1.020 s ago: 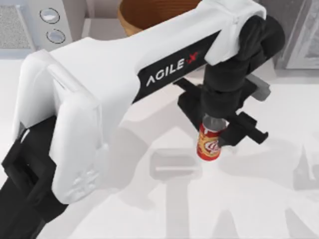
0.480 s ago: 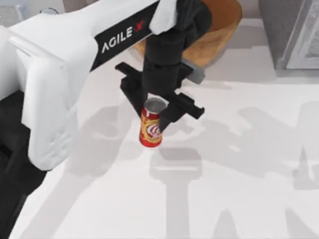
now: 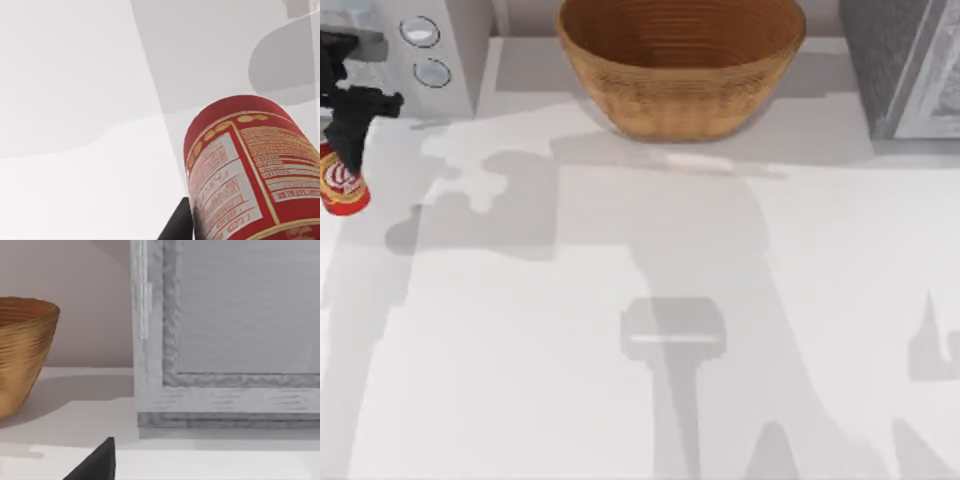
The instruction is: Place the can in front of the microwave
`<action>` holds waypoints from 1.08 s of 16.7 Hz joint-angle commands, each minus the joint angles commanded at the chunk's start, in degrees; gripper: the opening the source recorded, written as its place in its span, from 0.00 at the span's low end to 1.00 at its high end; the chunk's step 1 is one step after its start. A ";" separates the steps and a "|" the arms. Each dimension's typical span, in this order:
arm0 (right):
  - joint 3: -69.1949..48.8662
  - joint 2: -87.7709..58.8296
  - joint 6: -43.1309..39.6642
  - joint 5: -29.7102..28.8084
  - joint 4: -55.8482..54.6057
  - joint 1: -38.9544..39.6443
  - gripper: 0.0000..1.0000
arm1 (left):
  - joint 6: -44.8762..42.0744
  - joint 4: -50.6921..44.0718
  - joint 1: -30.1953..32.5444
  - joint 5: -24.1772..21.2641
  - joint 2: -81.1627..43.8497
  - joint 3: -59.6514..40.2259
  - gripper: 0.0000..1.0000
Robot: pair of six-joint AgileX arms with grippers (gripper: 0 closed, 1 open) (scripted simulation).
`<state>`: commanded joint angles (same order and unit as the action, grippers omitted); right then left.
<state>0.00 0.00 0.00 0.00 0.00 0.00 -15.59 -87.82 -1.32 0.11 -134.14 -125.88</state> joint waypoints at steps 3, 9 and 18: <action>0.00 0.00 0.00 0.00 0.00 0.00 1.00 | -4.32 3.97 -11.81 -0.51 0.72 1.73 0.00; 0.00 0.00 0.00 0.00 0.00 0.00 1.00 | -8.17 8.78 -20.66 -0.06 1.32 3.67 0.00; 0.00 0.00 0.00 0.00 0.00 0.00 1.00 | -8.19 10.64 -20.68 -0.06 1.40 5.60 0.00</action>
<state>0.00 0.00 0.00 0.00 0.00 0.00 -23.78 -77.18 -22.01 0.05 -132.74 -120.27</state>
